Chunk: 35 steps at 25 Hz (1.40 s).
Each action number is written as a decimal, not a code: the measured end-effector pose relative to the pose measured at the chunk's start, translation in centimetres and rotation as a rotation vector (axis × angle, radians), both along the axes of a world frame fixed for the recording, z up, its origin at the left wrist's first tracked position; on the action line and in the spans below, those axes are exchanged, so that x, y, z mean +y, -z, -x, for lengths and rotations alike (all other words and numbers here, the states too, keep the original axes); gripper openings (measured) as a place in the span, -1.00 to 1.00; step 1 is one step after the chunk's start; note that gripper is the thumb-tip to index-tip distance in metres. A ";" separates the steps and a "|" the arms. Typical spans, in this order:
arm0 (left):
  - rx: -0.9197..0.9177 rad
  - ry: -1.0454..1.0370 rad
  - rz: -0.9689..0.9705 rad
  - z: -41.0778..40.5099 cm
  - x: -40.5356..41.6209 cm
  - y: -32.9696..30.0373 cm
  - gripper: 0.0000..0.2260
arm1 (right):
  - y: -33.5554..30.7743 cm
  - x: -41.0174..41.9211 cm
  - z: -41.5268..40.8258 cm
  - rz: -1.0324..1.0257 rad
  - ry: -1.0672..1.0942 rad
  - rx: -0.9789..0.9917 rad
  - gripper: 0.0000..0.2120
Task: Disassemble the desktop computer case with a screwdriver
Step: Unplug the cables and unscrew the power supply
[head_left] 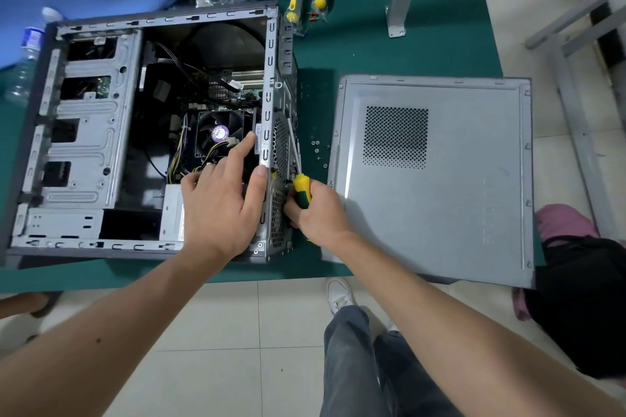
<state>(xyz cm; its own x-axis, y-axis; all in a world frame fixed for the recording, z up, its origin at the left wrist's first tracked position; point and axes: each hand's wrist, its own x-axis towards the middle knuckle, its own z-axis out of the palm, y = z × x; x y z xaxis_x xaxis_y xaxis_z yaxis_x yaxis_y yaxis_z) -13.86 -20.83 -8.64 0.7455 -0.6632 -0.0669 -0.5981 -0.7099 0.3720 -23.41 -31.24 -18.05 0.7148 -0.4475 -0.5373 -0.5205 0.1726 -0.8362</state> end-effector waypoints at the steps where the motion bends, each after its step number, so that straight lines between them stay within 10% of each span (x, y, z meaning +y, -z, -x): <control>1: -0.002 0.000 0.000 0.0 0.0 0.0 -0.55 | 0.1 -0.1 0.0 0.002 0.000 -0.004 -0.89; 35: -0.007 0.000 -0.003 0.0 0.0 0.2 -0.55 | -0.3 -5.9 5.1 0.202 0.210 0.241 -0.78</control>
<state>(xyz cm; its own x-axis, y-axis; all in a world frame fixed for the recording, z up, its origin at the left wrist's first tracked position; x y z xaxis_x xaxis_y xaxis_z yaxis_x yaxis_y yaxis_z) -13.88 -20.79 -8.84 0.7457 -0.6632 -0.0631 -0.6011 -0.7106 0.3657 -28.52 -37.16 -17.73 0.4602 -0.6852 -0.5646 -0.6769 0.1407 -0.7225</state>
